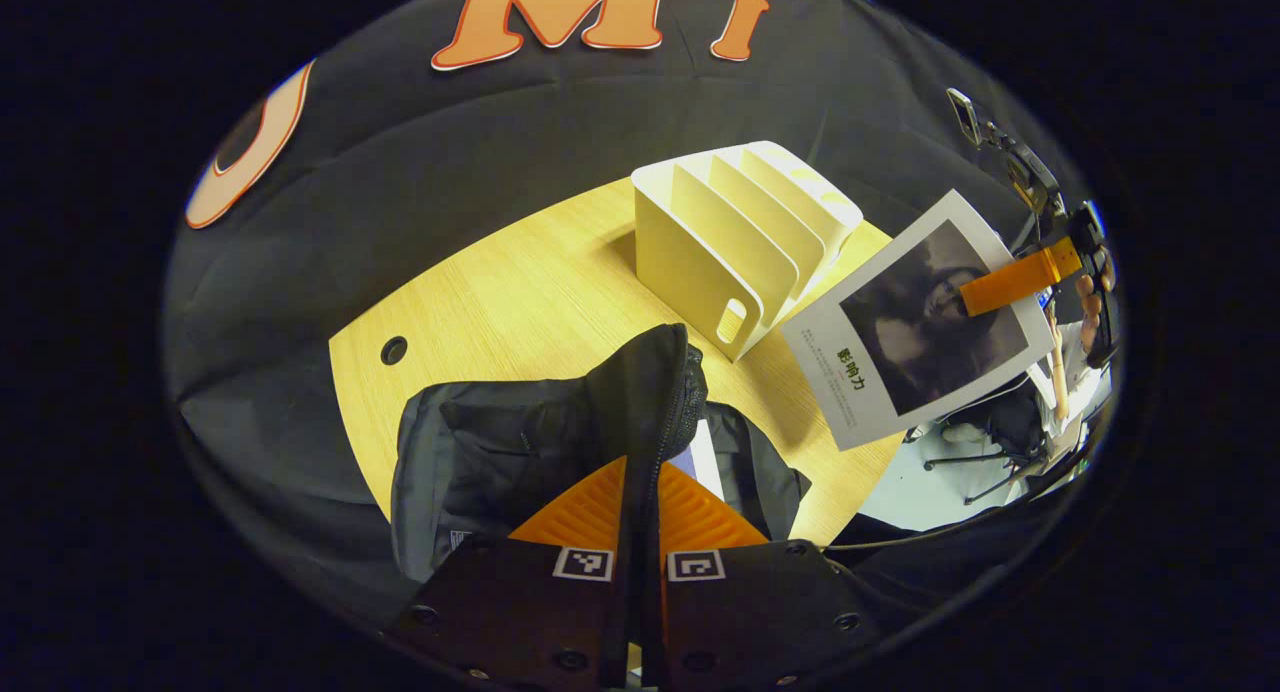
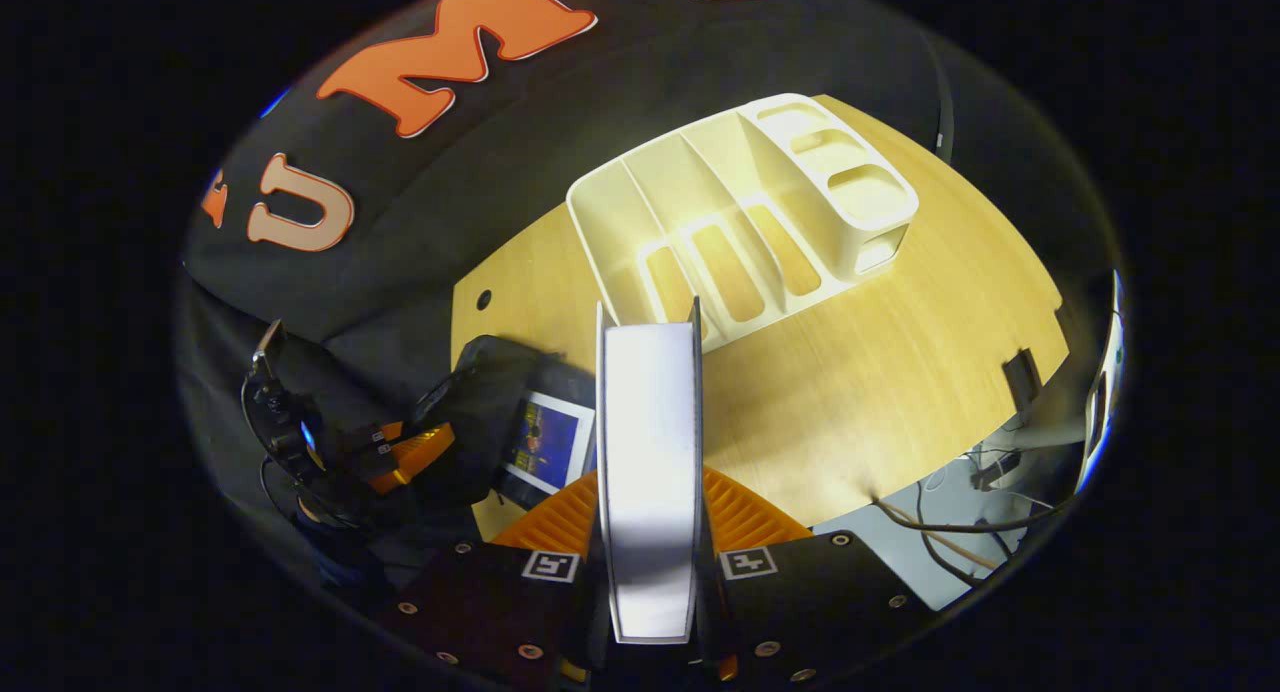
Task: Open the schoolbag, grab two books from the bookshelf and put them into the schoolbag.
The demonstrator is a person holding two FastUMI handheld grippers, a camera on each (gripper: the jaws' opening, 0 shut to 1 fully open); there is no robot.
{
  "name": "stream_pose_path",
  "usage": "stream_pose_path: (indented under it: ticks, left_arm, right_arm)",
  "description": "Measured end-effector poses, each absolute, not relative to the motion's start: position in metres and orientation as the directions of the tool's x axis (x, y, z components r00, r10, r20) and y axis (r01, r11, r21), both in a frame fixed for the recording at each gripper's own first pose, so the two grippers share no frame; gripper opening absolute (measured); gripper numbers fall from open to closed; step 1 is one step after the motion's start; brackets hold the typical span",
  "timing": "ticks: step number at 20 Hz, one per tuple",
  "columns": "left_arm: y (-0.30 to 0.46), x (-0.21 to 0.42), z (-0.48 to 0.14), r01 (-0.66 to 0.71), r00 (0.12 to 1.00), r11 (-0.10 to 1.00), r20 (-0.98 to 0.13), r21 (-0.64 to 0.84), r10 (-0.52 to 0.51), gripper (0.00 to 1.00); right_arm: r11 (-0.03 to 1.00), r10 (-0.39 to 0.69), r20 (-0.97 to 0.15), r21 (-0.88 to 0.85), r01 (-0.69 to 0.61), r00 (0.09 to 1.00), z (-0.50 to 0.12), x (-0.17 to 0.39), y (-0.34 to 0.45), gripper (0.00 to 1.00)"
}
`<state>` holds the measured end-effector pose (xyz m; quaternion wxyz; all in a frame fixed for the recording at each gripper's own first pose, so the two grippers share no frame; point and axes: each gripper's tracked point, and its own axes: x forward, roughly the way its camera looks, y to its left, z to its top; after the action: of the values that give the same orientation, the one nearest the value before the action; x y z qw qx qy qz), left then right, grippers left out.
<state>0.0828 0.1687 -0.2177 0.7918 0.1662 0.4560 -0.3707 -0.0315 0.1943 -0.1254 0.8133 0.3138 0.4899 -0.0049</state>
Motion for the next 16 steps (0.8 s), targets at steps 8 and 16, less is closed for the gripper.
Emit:
stream_pose_path:
  ticks: [8, 16]
  left_arm:
    - [0.167, 0.087, -0.207, 0.743, 0.316, 0.663, -0.828, -0.087, -0.462, 0.06]
    - [0.166, 0.096, -0.195, 0.733, 0.336, 0.674, -0.815, -0.088, -0.472, 0.06]
  right_arm:
    - [0.682, 0.435, -0.684, 0.675, 0.281, 0.585, -0.138, -0.026, 0.247, 0.36]
    - [0.579, 0.528, -0.579, 0.781, 0.236, 0.621, -0.16, 0.007, 0.303, 0.36]
